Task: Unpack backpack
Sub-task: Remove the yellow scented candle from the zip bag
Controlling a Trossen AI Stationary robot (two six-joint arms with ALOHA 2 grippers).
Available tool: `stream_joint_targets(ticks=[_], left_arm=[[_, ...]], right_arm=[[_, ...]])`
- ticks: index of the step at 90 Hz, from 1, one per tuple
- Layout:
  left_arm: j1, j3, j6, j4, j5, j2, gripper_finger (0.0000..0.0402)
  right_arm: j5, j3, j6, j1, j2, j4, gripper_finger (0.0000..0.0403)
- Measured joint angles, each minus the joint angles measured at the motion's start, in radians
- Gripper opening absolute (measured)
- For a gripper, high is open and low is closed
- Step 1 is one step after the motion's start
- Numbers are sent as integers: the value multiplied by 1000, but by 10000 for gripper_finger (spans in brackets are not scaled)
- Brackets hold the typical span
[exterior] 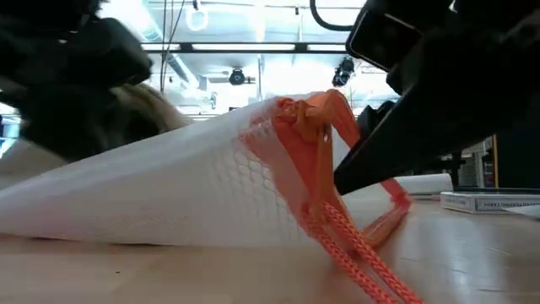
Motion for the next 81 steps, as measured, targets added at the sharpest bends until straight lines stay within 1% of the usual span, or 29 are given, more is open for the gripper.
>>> stream_joint_targets(ticks=[8, 20, 32, 43, 53, 63, 81], left_arm=[[-34, 0, -27, 55, -4, 43, 0], [-49, 0, -17, 182, -5, 126, 0], [-41, 0, 13, 320, -6, 216, 0], [-22, 1, 47, 436, -6, 282, 0], [-6, 2, 73, 509, -6, 320, 0], [8, 15, 94, 515, -7, 337, 0], [27, 64, 149, 506, -7, 345, 0]], right_arm=[[35, 16, -76, -16, 29, -4, 185], [35, 79, -168, -47, 120, -1, 185], [-9, 161, -219, -66, 190, 8, 185], [-22, 210, -274, -68, 208, -7, 190], [-26, 228, -317, -63, 205, -14, 204], [-37, 246, -327, -58, 204, -8, 224], [-129, 255, -298, -60, 208, 11, 259]])
